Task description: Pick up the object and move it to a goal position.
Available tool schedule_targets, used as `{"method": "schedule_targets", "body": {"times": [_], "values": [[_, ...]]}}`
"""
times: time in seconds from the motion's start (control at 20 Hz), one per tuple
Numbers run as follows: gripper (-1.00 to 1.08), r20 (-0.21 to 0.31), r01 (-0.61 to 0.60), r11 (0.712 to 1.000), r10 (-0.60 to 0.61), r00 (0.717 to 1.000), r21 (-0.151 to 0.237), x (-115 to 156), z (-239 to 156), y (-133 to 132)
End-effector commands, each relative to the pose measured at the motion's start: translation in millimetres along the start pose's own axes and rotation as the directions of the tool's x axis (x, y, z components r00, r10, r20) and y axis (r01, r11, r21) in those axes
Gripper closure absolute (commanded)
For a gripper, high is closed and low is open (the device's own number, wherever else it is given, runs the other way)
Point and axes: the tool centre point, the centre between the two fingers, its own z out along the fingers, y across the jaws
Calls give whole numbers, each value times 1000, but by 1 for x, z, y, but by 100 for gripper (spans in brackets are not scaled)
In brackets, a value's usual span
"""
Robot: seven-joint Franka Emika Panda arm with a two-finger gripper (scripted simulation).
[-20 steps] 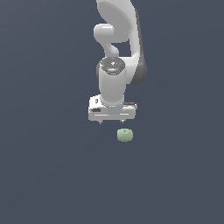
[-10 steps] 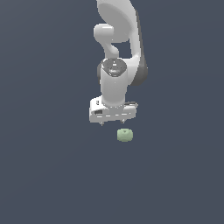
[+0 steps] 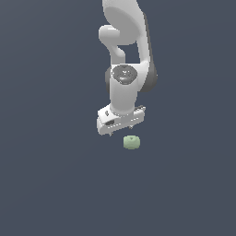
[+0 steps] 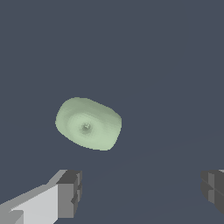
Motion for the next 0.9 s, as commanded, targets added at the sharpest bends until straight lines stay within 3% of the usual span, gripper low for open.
{"method": "schedule_targets", "body": {"times": [0.0, 0.4, 0.85], "values": [[-92, 1, 76, 997, -76, 997, 0, 2, 3, -3], [-92, 2, 314, 949, -314, 949, 2, 8, 11, -13], [-92, -1, 559, 829, -559, 829, 5, 14, 19, -25]]}}
